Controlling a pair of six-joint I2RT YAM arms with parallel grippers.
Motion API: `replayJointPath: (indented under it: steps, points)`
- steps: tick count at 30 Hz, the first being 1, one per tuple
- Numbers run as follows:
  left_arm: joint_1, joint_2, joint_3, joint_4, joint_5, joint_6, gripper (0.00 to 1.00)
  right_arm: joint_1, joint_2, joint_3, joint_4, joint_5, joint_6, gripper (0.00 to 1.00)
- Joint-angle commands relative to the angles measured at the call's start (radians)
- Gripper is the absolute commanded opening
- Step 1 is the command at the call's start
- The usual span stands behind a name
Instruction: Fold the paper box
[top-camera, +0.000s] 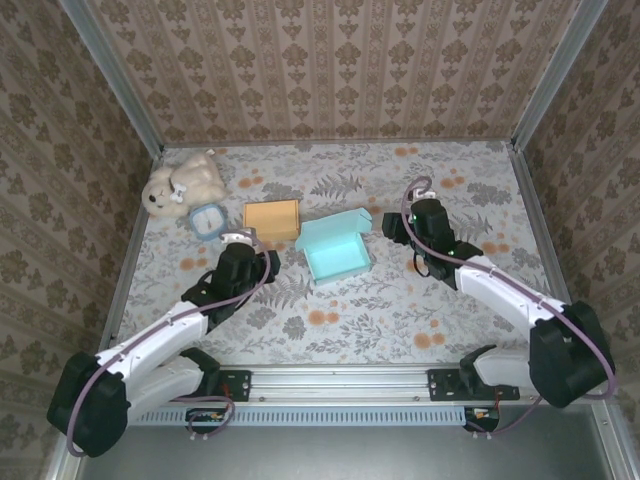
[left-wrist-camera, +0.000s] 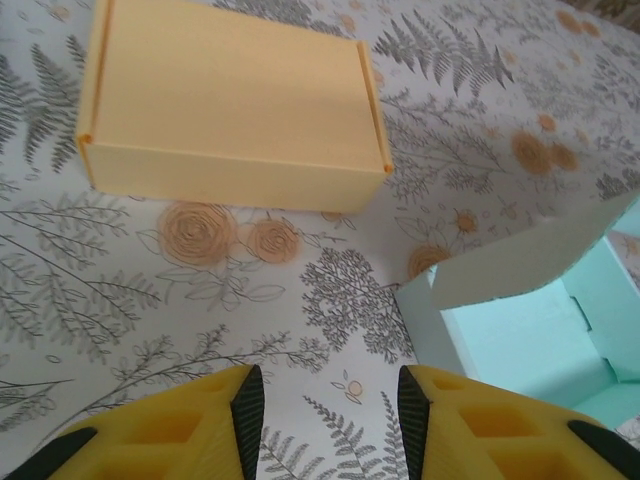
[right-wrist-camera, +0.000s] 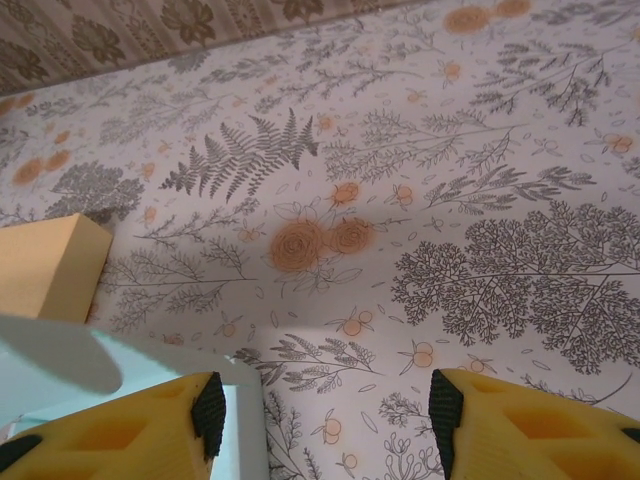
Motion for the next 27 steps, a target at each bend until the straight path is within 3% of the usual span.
replayJointPath:
  steps: [1, 6, 9, 16, 25, 27]
  points:
    - [0.004, 0.001, 0.035, 0.031, 0.028, 0.023, 0.42, -0.019, 0.032, 0.041, 0.004, -0.070, -0.035, 0.58]
    - [0.000, -0.012, 0.052, 0.003, -0.005, 0.068, 0.43, -0.033, 0.059, 0.106, -0.055, -0.147, -0.128, 0.56]
    - [-0.002, -0.021, 0.047, 0.004, -0.034, 0.078, 0.42, -0.030, 0.042, 0.106, -0.091, -0.127, -0.165, 0.57]
    - [-0.002, -0.030, 0.037, 0.005, -0.057, 0.073, 0.42, 0.001, -0.008, -0.056, 0.056, -0.135, -0.354, 0.56]
    - [-0.001, -0.061, 0.022, -0.012, -0.051, 0.071, 0.42, 0.008, 0.077, -0.048, 0.169, -0.223, -0.431, 0.50]
    - [-0.002, -0.077, 0.017, -0.012, -0.054, 0.072, 0.42, 0.009, 0.121, -0.027, 0.186, -0.244, -0.444, 0.45]
